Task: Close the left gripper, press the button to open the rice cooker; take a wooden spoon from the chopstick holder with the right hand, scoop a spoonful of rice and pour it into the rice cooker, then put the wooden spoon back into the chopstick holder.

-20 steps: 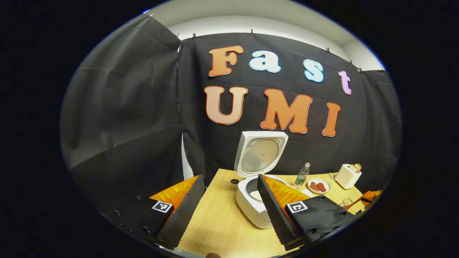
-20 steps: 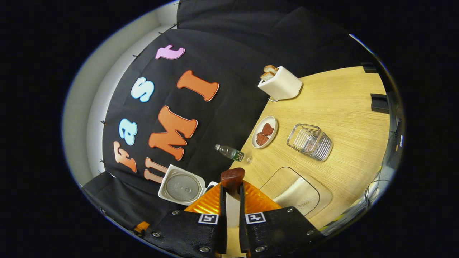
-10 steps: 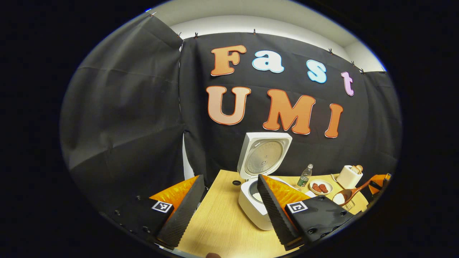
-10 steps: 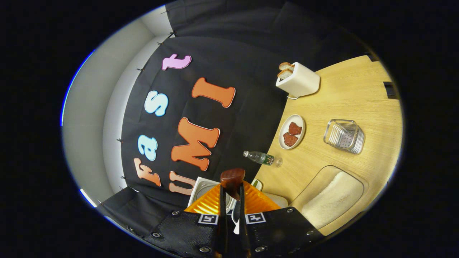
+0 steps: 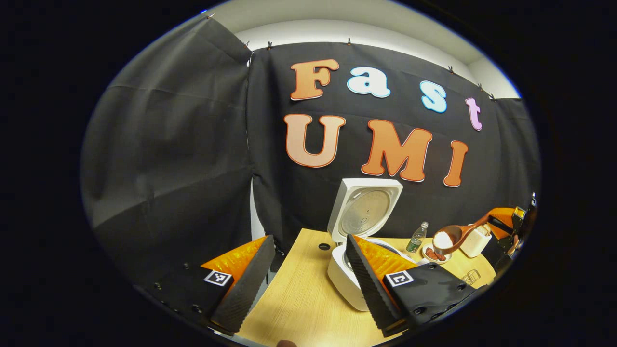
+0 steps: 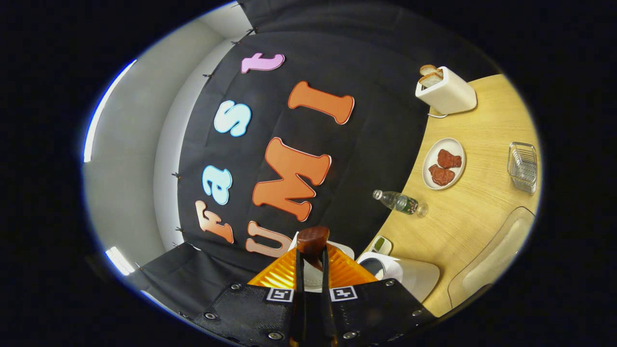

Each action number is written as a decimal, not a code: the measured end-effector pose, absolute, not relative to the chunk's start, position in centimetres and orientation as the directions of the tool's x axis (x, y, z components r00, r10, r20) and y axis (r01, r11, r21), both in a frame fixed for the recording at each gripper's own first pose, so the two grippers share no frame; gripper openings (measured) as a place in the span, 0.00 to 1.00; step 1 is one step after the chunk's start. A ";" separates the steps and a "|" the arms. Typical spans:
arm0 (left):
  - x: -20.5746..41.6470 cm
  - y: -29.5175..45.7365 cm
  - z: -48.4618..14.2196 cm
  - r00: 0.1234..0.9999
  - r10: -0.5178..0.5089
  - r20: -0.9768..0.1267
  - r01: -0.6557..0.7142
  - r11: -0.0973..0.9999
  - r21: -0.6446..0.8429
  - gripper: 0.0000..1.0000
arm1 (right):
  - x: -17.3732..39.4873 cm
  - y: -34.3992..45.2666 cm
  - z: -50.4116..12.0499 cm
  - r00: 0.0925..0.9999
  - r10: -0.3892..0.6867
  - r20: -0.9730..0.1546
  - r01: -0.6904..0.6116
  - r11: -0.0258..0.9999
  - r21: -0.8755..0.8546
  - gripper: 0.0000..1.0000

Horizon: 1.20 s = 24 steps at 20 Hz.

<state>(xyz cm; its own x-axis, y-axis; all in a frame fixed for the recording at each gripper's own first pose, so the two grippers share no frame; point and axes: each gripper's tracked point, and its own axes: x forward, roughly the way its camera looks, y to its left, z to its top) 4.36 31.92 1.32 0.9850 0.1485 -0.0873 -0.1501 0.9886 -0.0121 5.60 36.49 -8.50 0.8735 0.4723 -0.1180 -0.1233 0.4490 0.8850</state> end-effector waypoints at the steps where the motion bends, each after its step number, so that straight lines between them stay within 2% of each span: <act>1: 4.5 32.4 1.2 0.984 0.153 -0.091 -0.155 0.988 -0.015 1.00 | 6.1 37.5 -8.5 0.868 0.481 -0.121 -0.133 0.460 0.878 0.13; 6: 4.8 34.5 0.1 0.977 0.182 -0.113 -0.187 0.982 -0.034 1.00 | 8.5 42.6 -9.1 0.845 0.516 -0.142 -0.172 0.512 0.841 0.13; 13: 5.5 36.9 -0.6 0.971 0.204 -0.125 -0.211 0.976 -0.045 1.00 | 10.2 47.0 -10.2 0.830 0.524 -0.193 -0.246 0.652 0.717 0.13; 24: 6.0 36.5 0.2 0.983 0.166 -0.078 -0.168 0.985 -0.023 1.00 | 11.3 48.5 -9.4 0.830 0.520 -0.202 -0.310 0.731 0.607 0.13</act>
<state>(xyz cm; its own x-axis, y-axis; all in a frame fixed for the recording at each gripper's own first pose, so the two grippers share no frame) 6.01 36.46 0.16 0.9830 0.1660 -0.0779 -0.1683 0.9855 -0.0229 11.28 48.51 -9.40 0.8300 0.5200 -0.2020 -0.3104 0.7313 0.6073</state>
